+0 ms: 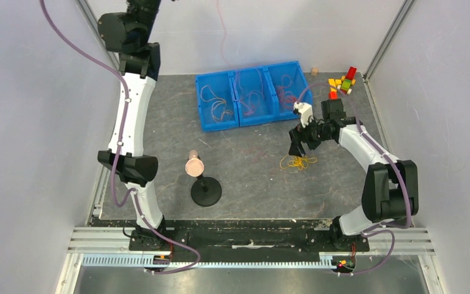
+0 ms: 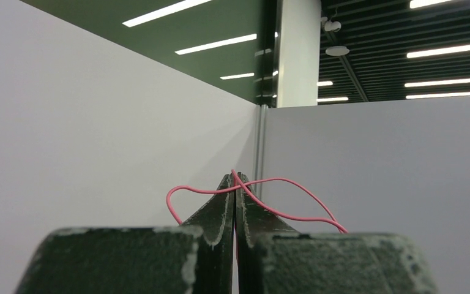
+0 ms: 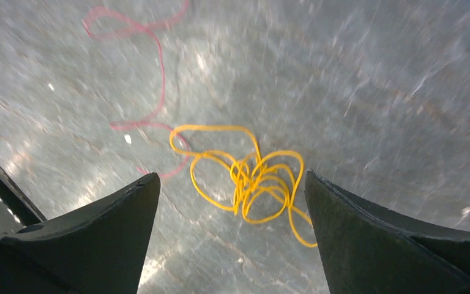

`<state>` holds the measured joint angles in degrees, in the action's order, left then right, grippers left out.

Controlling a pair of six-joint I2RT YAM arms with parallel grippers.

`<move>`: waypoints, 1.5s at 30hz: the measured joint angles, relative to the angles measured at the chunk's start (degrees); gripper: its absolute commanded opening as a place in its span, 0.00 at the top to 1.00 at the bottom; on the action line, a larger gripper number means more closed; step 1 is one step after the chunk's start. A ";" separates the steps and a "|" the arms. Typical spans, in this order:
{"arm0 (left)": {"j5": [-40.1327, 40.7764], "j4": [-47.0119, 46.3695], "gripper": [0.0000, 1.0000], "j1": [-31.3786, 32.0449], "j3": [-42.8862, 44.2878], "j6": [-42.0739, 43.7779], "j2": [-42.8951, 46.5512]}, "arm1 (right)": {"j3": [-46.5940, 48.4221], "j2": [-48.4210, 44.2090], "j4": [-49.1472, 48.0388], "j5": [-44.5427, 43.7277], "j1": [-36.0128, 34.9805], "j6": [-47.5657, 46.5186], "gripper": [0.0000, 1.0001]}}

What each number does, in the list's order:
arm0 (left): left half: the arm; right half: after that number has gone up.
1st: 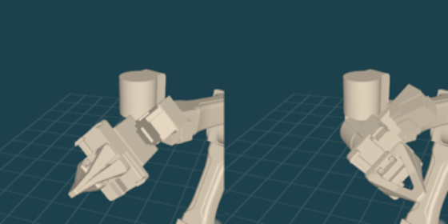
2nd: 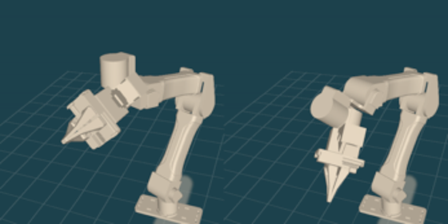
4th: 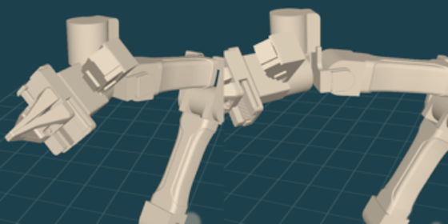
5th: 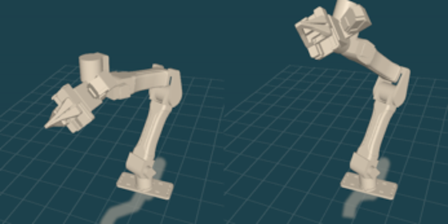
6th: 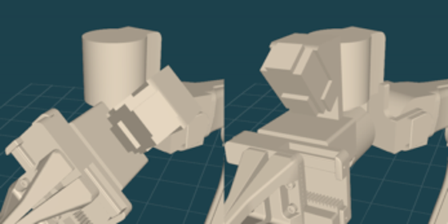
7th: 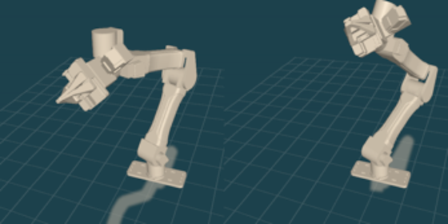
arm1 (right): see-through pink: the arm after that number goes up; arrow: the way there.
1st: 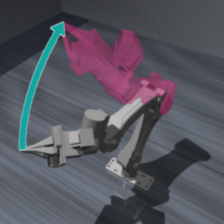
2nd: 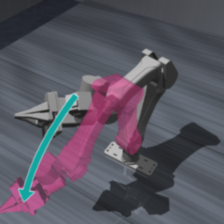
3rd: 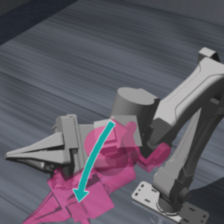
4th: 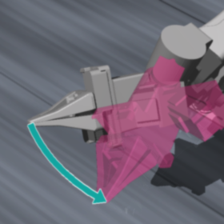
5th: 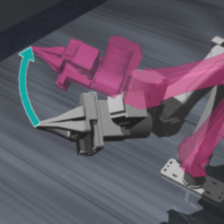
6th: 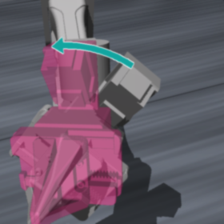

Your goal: Untangle the cables

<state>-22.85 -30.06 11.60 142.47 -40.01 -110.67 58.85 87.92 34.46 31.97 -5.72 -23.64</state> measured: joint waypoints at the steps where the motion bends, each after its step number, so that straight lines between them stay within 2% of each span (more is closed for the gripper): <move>1: 0.02 -0.22 0.98 1.07 0.22 0.02 -0.35 | 1.03 -0.37 -0.66 1.25 0.00 1.22 0.08; 3: -0.04 -0.39 0.98 2.99 0.31 0.02 -0.74 | 3.39 -1.31 -2.69 3.28 0.00 3.91 0.07; 6: -0.35 -0.50 0.98 5.46 0.04 0.02 -1.05 | 8.74 -2.91 -10.67 6.99 0.00 11.56 0.02; 11: -1.73 -1.88 0.98 8.63 -4.17 0.04 -1.03 | 17.14 -5.40 -35.69 11.37 -1.40 31.10 0.02; 14: -2.40 -1.49 0.98 9.94 -6.75 0.04 -1.07 | 23.45 -4.33 -44.44 11.76 -4.70 38.27 0.02; 20: -2.89 -1.62 0.98 11.63 -7.34 0.37 -1.11 | 32.39 0.28 -53.05 10.73 -12.55 44.04 0.03; 28: -2.95 -1.38 0.98 12.39 -7.32 0.74 -1.11 | 32.83 7.17 -54.51 6.25 -17.03 45.46 0.13; 31: -2.95 -1.31 0.98 12.41 -7.32 0.90 -1.11 | 32.94 9.77 -55.04 4.59 -17.79 46.45 0.24; 33: -2.93 -1.31 0.98 12.39 -7.32 0.94 -1.11 | 33.48 11.58 -55.84 3.82 -18.21 47.25 0.39; 37: -2.93 -1.27 0.98 12.44 -7.32 1.09 -1.11 | 34.47 13.86 -56.50 2.23 -19.08 47.04 0.96; 38: -2.95 -1.27 0.98 12.44 -7.32 1.11 -1.11 | 34.49 13.92 -56.39 1.79 -19.26 46.66 1.00; 42: -3.21 -1.55 0.98 12.24 -8.94 1.22 -0.22 | 34.47 13.88 -56.15 -0.85 -19.52 45.97 1.00; 45: -4.98 -1.77 0.98 10.95 -17.22 1.18 4.42 | 34.38 13.66 -56.19 -1.68 -17.94 46.95 1.00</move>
<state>-27.83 -31.83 22.55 125.25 -38.83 -106.26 93.23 101.58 -21.74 30.28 -23.66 23.31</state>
